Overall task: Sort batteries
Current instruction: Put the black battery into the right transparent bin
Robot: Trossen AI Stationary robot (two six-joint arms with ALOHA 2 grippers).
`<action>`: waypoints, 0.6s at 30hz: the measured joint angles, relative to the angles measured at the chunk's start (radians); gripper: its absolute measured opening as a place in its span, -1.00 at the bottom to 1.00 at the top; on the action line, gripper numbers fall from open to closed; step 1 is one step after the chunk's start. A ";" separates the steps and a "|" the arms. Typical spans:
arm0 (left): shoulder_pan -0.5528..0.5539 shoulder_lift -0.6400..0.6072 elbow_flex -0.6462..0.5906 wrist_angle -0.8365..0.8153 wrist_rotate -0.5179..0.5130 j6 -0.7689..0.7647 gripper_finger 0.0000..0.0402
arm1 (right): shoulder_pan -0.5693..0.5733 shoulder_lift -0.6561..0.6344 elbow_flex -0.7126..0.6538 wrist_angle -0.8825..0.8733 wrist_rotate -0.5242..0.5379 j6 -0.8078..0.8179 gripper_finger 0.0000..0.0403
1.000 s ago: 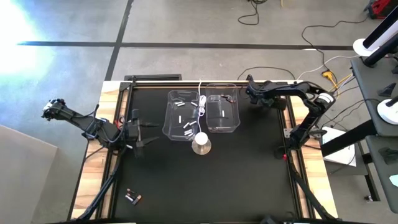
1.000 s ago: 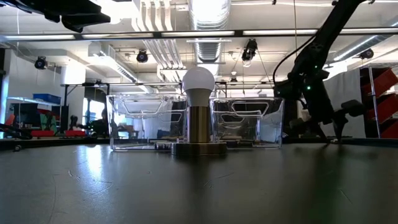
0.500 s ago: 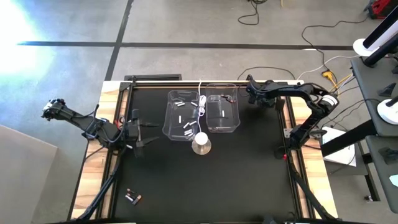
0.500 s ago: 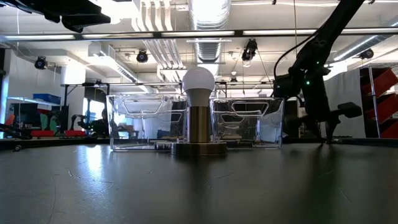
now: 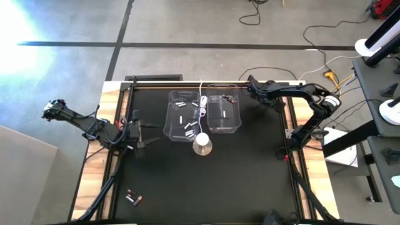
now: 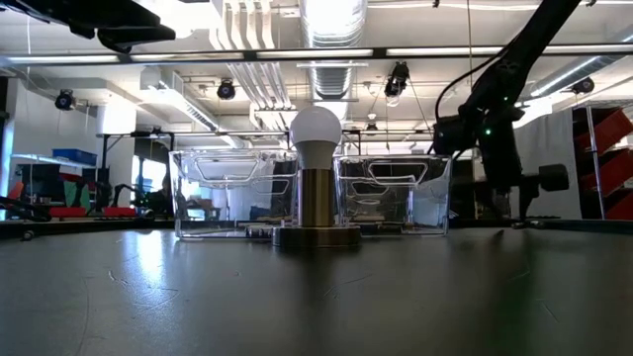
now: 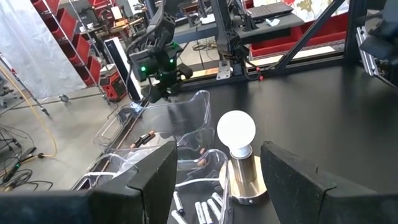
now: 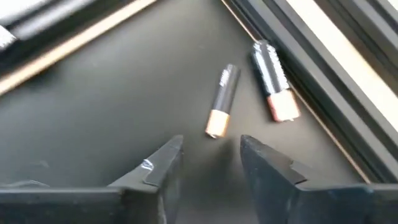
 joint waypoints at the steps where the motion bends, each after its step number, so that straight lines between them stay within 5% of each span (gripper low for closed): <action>1: 0.000 0.000 0.000 -0.005 0.000 0.000 0.03 | -0.002 0.000 0.000 0.012 0.004 0.000 -0.22; 9: 0.000 0.000 0.000 -0.017 -0.005 0.000 0.03 | -0.013 0.061 -0.010 0.031 0.066 0.112 -0.14; 18: 0.000 0.000 0.000 -0.026 -0.006 0.017 0.03 | 0.005 0.089 -0.011 0.025 0.142 0.236 -0.39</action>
